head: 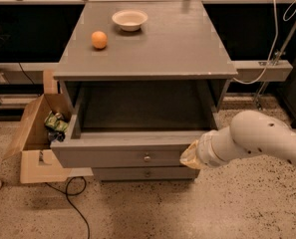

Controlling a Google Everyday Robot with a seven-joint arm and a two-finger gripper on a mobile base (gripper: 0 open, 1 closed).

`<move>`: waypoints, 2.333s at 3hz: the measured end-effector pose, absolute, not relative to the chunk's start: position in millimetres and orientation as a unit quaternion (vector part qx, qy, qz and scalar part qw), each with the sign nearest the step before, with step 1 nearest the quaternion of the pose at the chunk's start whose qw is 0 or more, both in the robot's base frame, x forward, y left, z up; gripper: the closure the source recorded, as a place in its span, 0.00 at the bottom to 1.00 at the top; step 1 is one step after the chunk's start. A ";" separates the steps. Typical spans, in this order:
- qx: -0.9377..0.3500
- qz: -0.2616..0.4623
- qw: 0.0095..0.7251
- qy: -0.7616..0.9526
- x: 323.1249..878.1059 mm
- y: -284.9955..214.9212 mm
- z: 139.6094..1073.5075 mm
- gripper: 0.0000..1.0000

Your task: Close top drawer

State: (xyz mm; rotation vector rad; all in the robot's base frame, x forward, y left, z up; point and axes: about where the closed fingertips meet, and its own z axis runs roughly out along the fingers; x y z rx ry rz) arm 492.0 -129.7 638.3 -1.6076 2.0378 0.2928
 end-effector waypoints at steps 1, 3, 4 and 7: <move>-0.594 0.105 0.292 0.743 512.0 -124.2 629.5 1.00; -0.572 0.115 0.355 0.730 554.7 -110.4 623.8 1.00; -0.568 0.145 0.379 0.716 582.2 -88.6 614.1 1.00; -0.566 0.168 0.394 0.704 631.0 -91.2 595.4 1.00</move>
Offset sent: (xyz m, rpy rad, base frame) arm 0.0674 0.0116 -0.0138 0.1338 -0.1635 -0.0503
